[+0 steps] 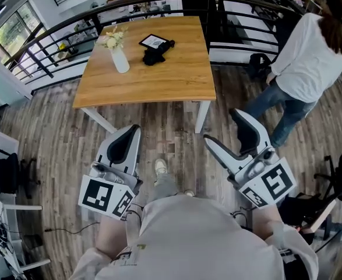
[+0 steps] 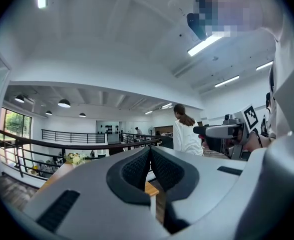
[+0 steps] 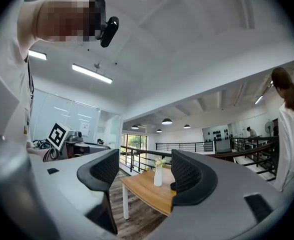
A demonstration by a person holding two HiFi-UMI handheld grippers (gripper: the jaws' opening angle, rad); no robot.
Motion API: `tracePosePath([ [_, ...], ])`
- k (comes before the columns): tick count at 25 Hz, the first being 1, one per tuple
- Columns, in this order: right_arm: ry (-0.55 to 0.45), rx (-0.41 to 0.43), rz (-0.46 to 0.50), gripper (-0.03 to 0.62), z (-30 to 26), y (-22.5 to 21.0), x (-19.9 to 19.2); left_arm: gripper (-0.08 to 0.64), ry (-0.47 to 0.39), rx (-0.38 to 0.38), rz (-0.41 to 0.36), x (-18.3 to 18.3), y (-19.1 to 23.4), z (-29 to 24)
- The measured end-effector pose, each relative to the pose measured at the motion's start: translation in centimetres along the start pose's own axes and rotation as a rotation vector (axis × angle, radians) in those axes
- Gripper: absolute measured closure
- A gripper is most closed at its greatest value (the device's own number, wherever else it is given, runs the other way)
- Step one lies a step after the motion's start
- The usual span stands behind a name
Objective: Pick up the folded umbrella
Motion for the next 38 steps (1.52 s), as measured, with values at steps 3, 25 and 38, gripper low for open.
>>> tracePosePath([
  [3, 0.024, -0.002, 0.017, 0.261, -1.4, -0.8, -1.1, 0.541, 0.004, -0.01, 0.0, -0.7, 0.9, -1.4],
  [25, 0.159, 0.041, -0.036, 0.261, -31.9, -15.0, -6.2, 0.541, 0.028, -0.007, 0.087, -3.1, 27.8, -21.0],
  [38, 0.421, 0.186, -0.057, 0.259, -54.5, -24.2, -14.2, 0.541, 0.197, -0.067, 0.027, -8.2, 43.8, -34.3],
])
Point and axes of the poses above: the fingertips, and each gripper's own axes: z backward along the fingers, y to its left, x out of its top, the point moved 3 cm from there along z, backward along the fingers, and after that the axes turned 2 degrees about -x, right-handed, at the moved point
